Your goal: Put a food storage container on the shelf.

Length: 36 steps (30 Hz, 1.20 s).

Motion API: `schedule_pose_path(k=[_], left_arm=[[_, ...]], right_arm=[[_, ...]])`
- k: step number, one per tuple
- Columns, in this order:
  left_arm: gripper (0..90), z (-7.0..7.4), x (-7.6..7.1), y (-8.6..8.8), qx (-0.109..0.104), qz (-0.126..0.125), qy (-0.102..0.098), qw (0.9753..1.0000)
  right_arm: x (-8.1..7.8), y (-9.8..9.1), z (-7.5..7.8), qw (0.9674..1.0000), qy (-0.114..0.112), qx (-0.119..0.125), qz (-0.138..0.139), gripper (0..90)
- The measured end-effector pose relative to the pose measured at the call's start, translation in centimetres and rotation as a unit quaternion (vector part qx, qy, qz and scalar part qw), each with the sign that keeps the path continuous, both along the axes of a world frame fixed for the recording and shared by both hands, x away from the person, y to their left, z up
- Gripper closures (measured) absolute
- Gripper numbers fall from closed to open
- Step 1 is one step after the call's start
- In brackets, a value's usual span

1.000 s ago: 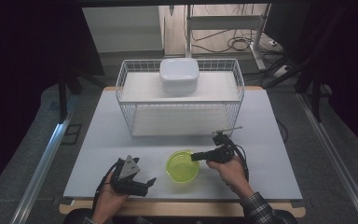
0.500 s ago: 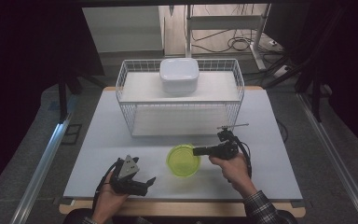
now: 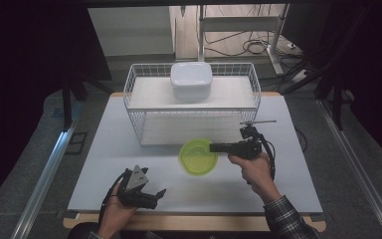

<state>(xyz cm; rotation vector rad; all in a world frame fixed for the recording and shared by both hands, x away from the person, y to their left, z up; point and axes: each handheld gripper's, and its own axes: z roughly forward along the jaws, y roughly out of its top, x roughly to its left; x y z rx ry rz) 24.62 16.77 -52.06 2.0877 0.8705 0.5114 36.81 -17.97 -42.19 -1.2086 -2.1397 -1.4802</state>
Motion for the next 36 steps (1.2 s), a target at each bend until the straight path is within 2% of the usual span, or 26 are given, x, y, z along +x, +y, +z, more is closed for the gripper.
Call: schedule_pose_path(k=[5,11,26,36], left_arm=[[6.0,0.0,0.0,0.0,-0.001,0.0,0.0,1.0],[6.0,0.0,0.0,0.1,0.003,-0.001,0.0,1.0],[6.0,0.0,0.0,0.1,-0.007,0.002,-0.001,1.0],[6.0,0.0,0.0,0.1,-0.005,0.0,0.0,1.0]], right_arm=[[0.4,0.0,1.8,0.9999,-0.015,0.007,-0.005,82.2],[0.9,0.1,3.4,0.9996,-0.02,0.018,-0.008,82.2],[2.2,0.7,7.2,0.9983,-0.043,0.031,-0.022,82.2],[3.2,1.1,9.1,0.9973,-0.052,0.039,-0.032,82.2]])
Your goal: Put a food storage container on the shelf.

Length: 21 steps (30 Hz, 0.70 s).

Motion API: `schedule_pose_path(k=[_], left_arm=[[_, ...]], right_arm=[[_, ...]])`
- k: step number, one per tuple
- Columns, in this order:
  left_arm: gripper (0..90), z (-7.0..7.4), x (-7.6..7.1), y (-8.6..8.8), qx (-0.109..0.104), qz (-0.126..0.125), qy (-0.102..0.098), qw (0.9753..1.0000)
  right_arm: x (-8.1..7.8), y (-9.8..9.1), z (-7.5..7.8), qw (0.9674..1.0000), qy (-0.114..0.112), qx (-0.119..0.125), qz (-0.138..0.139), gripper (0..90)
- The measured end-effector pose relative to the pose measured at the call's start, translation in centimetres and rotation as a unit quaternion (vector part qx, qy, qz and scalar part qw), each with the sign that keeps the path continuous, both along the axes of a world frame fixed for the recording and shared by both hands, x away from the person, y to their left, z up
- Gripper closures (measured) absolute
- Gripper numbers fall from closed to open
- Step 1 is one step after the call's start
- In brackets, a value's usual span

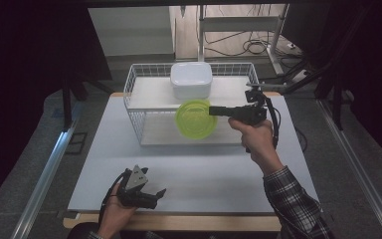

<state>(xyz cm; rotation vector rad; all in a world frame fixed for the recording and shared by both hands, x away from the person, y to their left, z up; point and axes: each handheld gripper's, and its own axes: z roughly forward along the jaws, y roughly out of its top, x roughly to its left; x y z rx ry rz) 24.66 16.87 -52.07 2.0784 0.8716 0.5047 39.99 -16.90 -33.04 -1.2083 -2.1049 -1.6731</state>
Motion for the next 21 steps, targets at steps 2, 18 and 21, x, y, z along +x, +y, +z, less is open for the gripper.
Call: schedule_pose_path(k=[2,18,21], left_arm=[[6.0,0.0,0.0,0.0,0.0,0.0,0.0,1.0],[6.0,0.0,0.0,0.0,-0.002,-0.001,0.001,1.0],[6.0,0.0,0.0,0.0,-0.002,-0.001,0.001,1.0]], right_arm=[[0.2,0.0,0.4,1.0,-0.003,0.002,-0.003,82.2],[1.9,0.3,3.1,0.9996,-0.004,0.02,-0.021,82.2],[2.2,0.4,3.8,0.9994,-0.007,0.023,-0.025,82.2]])
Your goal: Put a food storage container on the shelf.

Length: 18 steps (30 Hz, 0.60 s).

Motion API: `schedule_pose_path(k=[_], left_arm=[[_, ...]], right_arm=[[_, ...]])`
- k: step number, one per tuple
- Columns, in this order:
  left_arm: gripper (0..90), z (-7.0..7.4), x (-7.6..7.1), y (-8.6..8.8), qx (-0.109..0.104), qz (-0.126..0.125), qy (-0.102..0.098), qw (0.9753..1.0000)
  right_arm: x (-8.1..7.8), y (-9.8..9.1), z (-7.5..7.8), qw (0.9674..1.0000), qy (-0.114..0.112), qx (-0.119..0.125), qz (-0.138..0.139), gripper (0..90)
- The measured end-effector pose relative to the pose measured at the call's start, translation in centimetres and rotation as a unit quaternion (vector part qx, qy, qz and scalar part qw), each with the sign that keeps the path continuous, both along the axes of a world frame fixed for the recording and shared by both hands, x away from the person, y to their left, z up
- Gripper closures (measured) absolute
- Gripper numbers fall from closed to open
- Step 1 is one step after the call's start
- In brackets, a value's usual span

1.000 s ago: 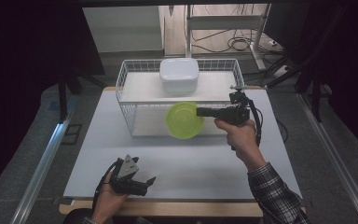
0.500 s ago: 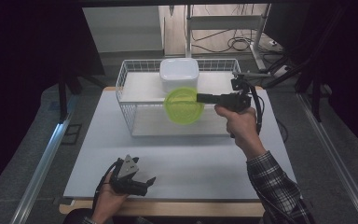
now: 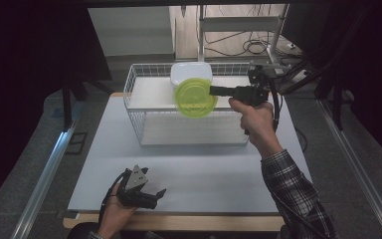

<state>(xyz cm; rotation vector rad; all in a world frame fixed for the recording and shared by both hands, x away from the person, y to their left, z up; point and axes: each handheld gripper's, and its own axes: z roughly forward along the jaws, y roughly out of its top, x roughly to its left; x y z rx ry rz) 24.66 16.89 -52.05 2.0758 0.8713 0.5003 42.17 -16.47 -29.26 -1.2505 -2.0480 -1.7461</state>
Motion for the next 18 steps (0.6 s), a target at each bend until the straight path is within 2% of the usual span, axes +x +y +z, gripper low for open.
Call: schedule_pose_path(k=[18], left_arm=[[6.0,0.0,0.0,0.0,-0.001,-0.002,0.001,1.0]], right_arm=[[2.6,1.5,3.7,0.9991,-0.014,0.005,-0.039,82.2]])
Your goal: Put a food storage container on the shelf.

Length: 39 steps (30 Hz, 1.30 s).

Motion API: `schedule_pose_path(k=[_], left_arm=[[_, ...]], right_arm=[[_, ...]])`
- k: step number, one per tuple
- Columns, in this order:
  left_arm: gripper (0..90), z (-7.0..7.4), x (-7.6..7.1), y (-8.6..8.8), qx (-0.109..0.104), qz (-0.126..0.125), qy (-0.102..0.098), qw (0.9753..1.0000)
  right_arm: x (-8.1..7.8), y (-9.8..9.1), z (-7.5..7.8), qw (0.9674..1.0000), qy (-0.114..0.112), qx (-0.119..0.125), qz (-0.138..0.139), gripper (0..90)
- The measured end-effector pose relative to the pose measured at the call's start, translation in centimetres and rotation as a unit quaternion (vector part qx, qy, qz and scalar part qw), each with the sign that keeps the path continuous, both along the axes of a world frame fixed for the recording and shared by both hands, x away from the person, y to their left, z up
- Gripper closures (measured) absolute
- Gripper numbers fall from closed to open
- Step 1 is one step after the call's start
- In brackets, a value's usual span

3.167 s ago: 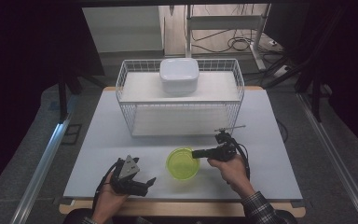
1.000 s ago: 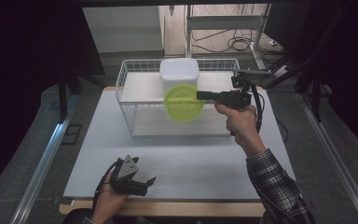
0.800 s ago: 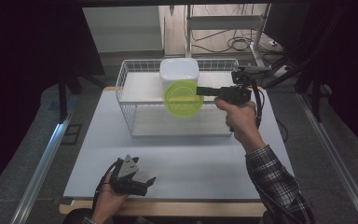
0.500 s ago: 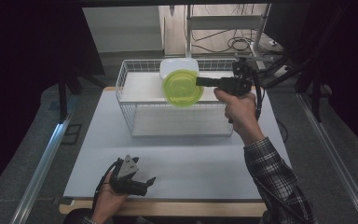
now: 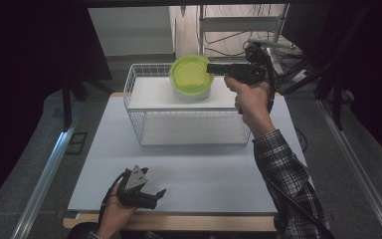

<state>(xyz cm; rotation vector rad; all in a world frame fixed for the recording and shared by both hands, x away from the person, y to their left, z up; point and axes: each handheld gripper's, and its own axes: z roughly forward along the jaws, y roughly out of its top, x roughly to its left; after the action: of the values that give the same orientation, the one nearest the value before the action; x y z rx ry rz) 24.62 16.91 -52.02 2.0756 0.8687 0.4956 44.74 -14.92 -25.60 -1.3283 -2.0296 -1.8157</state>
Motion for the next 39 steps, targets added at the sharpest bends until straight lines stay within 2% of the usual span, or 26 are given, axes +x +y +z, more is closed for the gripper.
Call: schedule_pose_path(k=[8,20,30,34,39], left_arm=[[6.0,0.0,0.0,0.0,0.0,-0.001,0.0,1.0],[6.0,0.0,0.0,0.0,0.0,-0.004,0.0,1.0],[6.0,0.0,0.0,0.0,-0.001,-0.005,0.001,1.0],[6.0,0.0,0.0,0.0,-0.001,-0.006,0.001,1.0],[6.0,0.0,0.0,-0.1,0.002,-0.007,-0.001,1.0]], right_arm=[[1.5,0.4,0.3,0.9997,0.004,0.003,-0.023,82.1],[3.7,1.5,0.6,0.9981,0.007,-0.008,-0.06,82.1],[4.9,2.3,0.1,0.997,0.013,-0.02,-0.074,82.0],[5.3,2.3,-0.1,0.9966,0.017,-0.017,-0.079,81.6],[5.2,2.7,0.1,0.9945,0.003,-0.049,-0.093,78.0]])
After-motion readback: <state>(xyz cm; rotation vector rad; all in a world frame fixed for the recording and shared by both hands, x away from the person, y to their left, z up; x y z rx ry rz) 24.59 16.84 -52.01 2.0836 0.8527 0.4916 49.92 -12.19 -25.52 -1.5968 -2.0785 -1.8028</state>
